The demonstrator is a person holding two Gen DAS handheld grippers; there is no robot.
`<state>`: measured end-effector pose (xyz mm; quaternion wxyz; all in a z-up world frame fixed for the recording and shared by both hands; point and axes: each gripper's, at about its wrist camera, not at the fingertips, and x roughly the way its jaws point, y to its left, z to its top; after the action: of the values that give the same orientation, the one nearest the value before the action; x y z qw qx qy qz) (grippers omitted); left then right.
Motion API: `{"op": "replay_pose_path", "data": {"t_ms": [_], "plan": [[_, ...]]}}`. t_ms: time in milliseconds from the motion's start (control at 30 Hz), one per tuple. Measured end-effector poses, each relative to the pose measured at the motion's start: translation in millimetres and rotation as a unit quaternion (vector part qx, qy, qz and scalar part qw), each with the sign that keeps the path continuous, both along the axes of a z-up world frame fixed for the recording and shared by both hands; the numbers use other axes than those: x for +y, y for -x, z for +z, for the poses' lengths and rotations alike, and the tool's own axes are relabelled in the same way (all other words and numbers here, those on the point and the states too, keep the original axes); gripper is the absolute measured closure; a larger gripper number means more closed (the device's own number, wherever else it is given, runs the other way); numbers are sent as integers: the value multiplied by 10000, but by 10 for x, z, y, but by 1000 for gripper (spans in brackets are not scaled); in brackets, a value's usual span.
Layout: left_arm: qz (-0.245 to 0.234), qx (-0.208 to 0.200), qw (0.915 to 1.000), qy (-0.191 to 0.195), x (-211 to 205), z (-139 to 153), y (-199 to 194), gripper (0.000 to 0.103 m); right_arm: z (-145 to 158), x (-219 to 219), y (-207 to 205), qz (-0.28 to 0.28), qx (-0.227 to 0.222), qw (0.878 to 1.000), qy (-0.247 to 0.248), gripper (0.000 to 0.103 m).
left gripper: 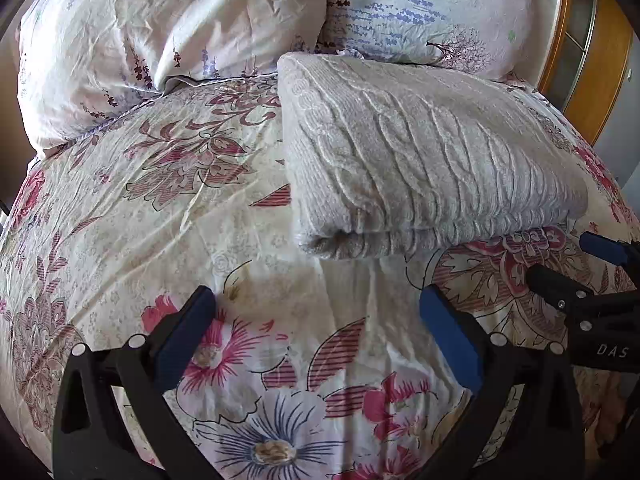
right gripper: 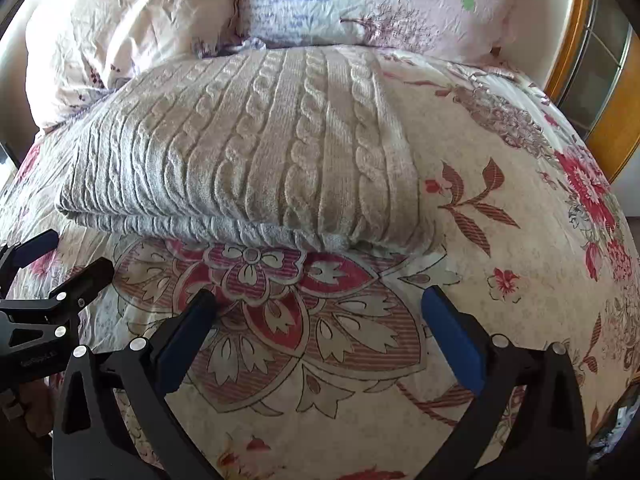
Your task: Fold small clothes
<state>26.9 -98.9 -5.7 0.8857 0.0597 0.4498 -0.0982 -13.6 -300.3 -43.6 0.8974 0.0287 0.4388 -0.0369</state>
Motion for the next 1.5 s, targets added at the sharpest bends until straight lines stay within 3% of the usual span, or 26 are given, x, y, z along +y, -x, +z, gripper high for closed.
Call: {"op": "replay_pose_path", "data": {"t_ms": [200,1500], "plan": [[4,-19,10000,-7,-6,0,-3,2,-6,11,47,-78,-158,9998,5,1],[15,-23,10000,-6,-7,-8,-4,2,1,4,28,-57,-163,9998,10,1]]}}
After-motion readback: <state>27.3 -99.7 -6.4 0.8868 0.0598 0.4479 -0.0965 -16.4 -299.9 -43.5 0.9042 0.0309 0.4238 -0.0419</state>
